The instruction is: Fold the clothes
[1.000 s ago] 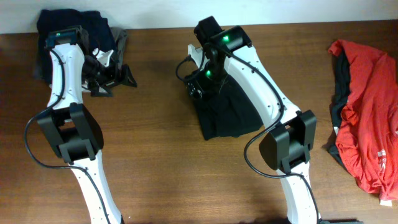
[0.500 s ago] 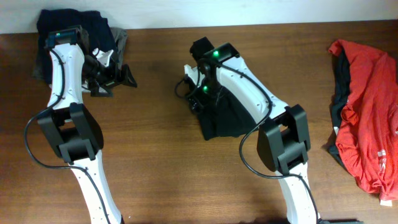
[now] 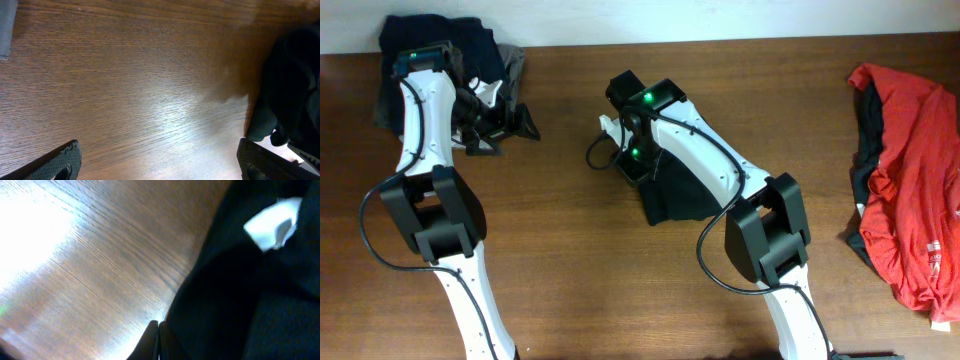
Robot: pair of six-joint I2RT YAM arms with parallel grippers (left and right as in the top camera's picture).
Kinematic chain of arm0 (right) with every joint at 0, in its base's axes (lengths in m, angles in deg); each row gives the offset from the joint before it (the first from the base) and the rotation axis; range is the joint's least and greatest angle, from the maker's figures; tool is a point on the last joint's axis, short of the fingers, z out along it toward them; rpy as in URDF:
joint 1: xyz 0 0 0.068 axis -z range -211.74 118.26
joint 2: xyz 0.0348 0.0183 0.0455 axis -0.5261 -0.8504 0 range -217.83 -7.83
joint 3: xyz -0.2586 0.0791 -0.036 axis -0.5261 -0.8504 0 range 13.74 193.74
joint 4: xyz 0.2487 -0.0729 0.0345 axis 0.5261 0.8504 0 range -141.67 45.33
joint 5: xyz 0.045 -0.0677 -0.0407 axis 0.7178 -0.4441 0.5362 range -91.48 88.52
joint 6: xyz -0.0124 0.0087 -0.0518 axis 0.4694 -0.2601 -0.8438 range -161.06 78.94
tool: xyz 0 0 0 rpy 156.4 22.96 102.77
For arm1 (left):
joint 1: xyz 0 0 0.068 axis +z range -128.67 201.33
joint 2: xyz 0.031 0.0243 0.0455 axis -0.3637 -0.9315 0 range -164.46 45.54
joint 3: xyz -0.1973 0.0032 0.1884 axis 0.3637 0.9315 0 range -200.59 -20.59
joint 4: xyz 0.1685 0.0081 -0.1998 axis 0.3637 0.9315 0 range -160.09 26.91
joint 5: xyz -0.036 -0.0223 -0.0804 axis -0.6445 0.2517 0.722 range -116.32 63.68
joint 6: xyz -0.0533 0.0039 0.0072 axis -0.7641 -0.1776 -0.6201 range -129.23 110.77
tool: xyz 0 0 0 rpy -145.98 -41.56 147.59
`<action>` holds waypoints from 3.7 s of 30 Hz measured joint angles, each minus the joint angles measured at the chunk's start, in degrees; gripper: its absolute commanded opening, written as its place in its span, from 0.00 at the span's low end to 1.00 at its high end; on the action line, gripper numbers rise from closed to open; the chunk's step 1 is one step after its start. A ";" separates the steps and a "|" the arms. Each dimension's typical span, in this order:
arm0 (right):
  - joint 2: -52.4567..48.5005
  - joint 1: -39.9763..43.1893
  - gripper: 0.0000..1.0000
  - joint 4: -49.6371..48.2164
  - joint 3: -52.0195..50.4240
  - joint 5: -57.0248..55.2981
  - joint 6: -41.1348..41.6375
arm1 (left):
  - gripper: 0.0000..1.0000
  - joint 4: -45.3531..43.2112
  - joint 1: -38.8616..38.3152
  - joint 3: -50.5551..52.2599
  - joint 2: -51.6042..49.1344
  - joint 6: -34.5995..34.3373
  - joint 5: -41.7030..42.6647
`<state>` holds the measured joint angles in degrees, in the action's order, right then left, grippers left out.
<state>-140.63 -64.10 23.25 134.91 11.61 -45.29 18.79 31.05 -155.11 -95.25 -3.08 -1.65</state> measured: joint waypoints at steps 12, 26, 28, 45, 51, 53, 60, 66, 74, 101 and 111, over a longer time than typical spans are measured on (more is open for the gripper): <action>0.00 -1.97 0.04 6.05 0.02 0.00 2.69 | 0.99 0.00 0.00 0.00 0.00 0.22 -0.04; 0.09 -1.88 0.93 5.86 5.84 -17.20 -0.09 | 0.99 -0.39 0.00 0.00 0.00 0.22 -0.04; 0.09 -1.55 0.93 5.22 5.53 -18.12 -1.31 | 0.99 -0.42 0.00 0.00 0.00 0.22 -0.04; 0.11 -3.37 0.85 0.00 0.07 -19.10 -4.04 | 0.99 -0.42 0.00 0.00 0.00 0.22 -0.04; 0.11 -3.87 0.69 -1.64 -5.97 -19.15 -4.55 | 0.99 -0.46 0.00 0.00 0.00 0.22 -0.04; 0.09 -3.87 0.41 -1.55 -6.99 -19.32 -4.09 | 0.99 -0.63 0.00 0.00 0.00 0.22 -0.04; 0.11 -4.33 0.07 -0.24 -7.13 -19.34 -1.81 | 0.99 -0.66 0.00 0.00 0.00 0.22 -0.04; 0.11 -6.14 0.04 1.22 -7.13 -19.37 0.15 | 0.99 -0.63 0.00 0.00 0.00 0.24 -0.04; 0.11 -8.35 0.04 3.56 -7.13 -19.37 2.80 | 0.99 -0.79 0.00 0.00 0.00 0.22 -0.04; 3.02 -9.84 0.76 20.81 -0.57 -22.08 19.21 | 0.99 -0.90 0.00 0.00 0.00 0.22 -0.04; 3.56 -9.22 0.76 10.16 -0.50 -22.97 16.52 | 0.99 -1.20 0.00 0.00 0.00 0.24 -0.04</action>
<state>-137.06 -73.32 33.41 134.40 -11.37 -28.77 17.59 31.05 -155.11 -95.25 -2.84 -1.70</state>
